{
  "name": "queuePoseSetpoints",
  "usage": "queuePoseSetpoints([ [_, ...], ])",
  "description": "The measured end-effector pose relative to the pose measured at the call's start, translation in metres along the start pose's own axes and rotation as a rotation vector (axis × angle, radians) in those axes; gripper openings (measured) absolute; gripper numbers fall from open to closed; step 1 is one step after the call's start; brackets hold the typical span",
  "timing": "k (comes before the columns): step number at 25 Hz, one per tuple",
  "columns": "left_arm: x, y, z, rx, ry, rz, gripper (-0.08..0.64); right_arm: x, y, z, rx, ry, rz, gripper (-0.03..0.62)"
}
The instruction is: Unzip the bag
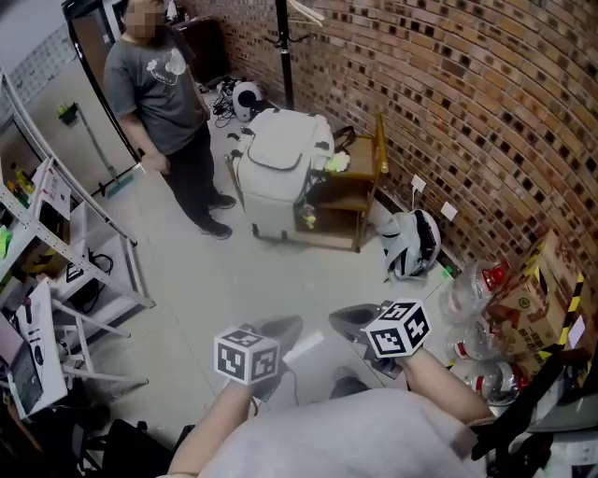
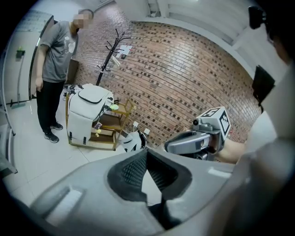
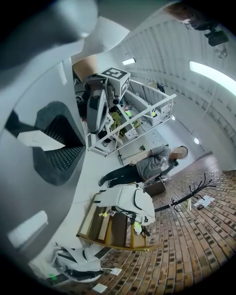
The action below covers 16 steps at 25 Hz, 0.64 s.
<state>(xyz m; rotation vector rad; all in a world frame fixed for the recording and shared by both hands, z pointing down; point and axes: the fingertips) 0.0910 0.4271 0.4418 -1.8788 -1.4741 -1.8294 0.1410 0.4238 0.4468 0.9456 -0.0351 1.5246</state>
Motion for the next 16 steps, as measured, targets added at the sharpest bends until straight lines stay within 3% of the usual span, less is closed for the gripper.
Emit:
queuePoseSetpoints([
  [6,0.018,-0.035,0.013,0.006,0.009,0.01,0.002,0.022,0.003,-0.033,0.01,-0.013,0.021,0.001],
  [16,0.032,-0.05,0.018,0.037,0.016,0.008,0.002,0.038,0.01,-0.047,0.031,0.006,0.023,0.0],
])
Point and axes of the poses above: the fingertips, and each gripper's own axes: y forward along the fingers, z to its right, x out of its underside, and after that the axes turned 15 degrees about y, right-handed
